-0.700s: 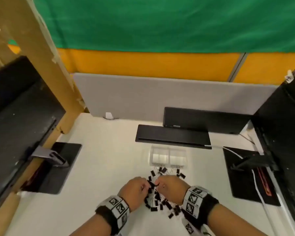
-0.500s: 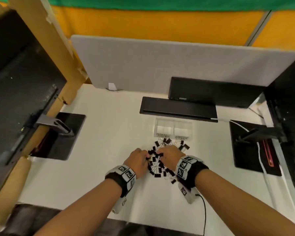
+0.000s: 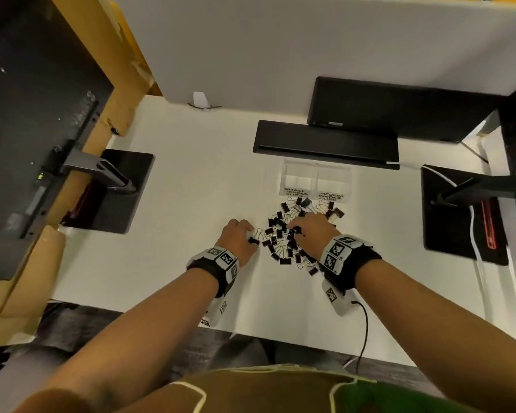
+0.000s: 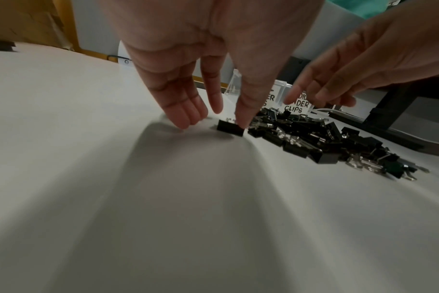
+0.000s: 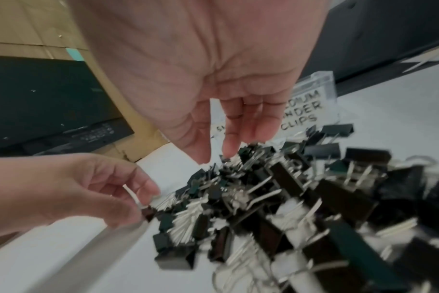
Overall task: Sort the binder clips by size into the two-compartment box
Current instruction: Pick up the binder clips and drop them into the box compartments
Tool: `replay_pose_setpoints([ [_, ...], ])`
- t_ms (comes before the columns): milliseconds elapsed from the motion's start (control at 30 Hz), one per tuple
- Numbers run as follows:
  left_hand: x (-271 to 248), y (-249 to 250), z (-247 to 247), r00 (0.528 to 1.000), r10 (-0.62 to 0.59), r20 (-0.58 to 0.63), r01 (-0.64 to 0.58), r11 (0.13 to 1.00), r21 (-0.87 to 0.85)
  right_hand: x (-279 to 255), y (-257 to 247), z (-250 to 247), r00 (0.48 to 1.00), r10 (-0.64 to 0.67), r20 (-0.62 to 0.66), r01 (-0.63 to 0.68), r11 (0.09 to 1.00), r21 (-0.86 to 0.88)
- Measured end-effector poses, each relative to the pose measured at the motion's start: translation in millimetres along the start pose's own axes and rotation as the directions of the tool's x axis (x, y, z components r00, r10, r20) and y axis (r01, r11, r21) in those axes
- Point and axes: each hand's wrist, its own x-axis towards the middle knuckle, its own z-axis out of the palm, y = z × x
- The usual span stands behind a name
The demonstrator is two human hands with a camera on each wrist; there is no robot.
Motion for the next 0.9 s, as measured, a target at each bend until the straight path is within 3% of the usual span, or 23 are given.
replay_pose_setpoints([
  [100, 1.6, -0.6, 5.1, 1.0, -0.001, -0.002, 0.001, 1.0, -0.016, 3.1, -0.9, 3.9, 0.999, 0.019, 0.047, -0.017, 0.998, -0.055],
  [233, 4.3, -0.6, 9.3, 0.999, 0.041, -0.006, -0.041, 0.999, -0.007, 7.4, 3.9, -1.7, 0.997, 0.073, 0.006, -0.072, 0.996, -0.05],
  [433, 3.7, -0.8, 9.6, 0.991, 0.052, -0.124, -0.05, 0.999, 0.02, 11.3, -20.3, 12.8, 0.998, -0.056, 0.024, 0.059, 0.99, -0.125],
  [500, 1.9, 1.4, 9.3, 0.98, 0.105, -0.169, -0.092, 0.992, 0.081, 11.8, -24.9, 17.5, 0.996, -0.086, 0.013, 0.087, 0.978, -0.19],
  [600, 0.4, 5.0, 15.1, 0.973, 0.216, -0.078, -0.199, 0.962, 0.188, 13.2, -24.9, 22.0, 0.993, -0.115, -0.023, 0.106, 0.967, -0.23],
  [767, 1.0, 10.1, 25.9, 0.967, 0.256, -0.004, -0.25, 0.945, 0.209, 14.6, -19.6, 22.4, 0.987, -0.15, -0.059, 0.141, 0.982, -0.126],
  [900, 4.1, 11.3, 28.6, 0.964, 0.266, 0.016, -0.263, 0.942, 0.206, 9.6, -14.9, 12.3, 0.984, -0.049, -0.173, 0.079, 0.982, 0.171],
])
